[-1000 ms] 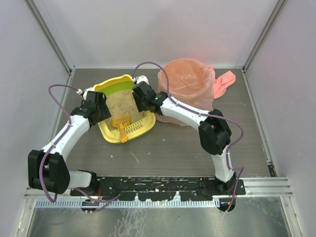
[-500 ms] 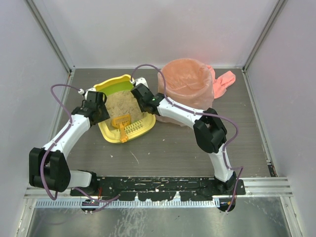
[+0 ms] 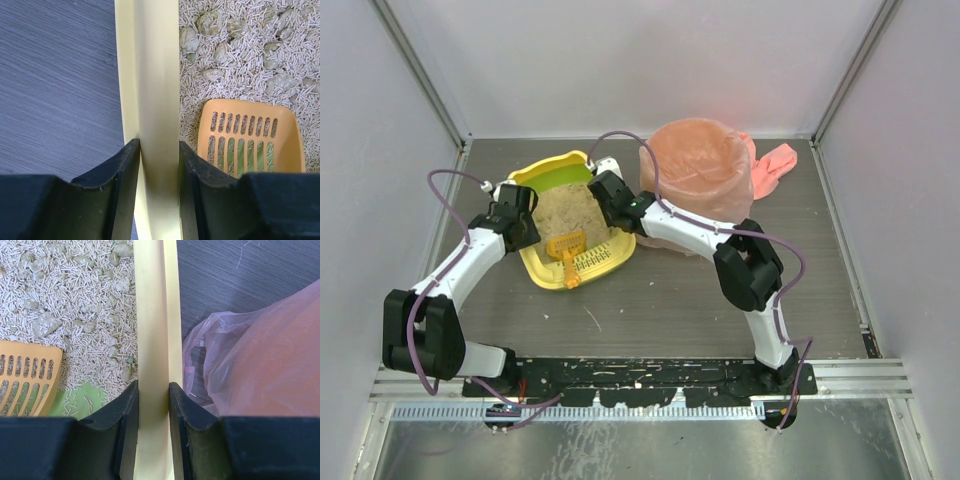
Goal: Clean the litter box
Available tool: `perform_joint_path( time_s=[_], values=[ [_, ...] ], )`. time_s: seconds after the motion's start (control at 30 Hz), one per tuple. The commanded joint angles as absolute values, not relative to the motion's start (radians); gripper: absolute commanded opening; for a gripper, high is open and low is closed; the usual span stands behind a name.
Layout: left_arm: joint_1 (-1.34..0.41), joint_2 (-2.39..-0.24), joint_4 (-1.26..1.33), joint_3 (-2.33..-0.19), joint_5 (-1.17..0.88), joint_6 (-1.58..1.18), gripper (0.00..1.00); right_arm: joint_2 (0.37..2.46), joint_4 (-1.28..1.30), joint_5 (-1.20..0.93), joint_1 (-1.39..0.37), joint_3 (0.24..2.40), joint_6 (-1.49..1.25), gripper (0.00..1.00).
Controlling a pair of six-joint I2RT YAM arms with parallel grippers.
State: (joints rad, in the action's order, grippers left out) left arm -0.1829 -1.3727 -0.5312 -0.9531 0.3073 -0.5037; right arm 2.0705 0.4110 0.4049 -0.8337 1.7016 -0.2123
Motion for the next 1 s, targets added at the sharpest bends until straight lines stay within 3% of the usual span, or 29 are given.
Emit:
perform_joint_path(
  time_s=[0.0, 0.57, 0.97],
  values=[
    [-0.181, -1.392, -0.506, -0.94, 0.265, -0.505, 0.36, 2.031, 0.434, 0.368, -0.825, 1.617, -0.224, 0.1],
    [-0.222, -1.278, -0.545, -0.807, 0.139, -0.578, 0.35, 1.857, 0.461, 0.37, -0.889, 1.399, -0.266, 0.06],
    [-0.284, -0.977, -0.668, -0.671, 0.104, -0.688, 0.39, 1.696, 0.434, 0.34, -0.928, 1.228, -0.274, 0.06]
  ],
)
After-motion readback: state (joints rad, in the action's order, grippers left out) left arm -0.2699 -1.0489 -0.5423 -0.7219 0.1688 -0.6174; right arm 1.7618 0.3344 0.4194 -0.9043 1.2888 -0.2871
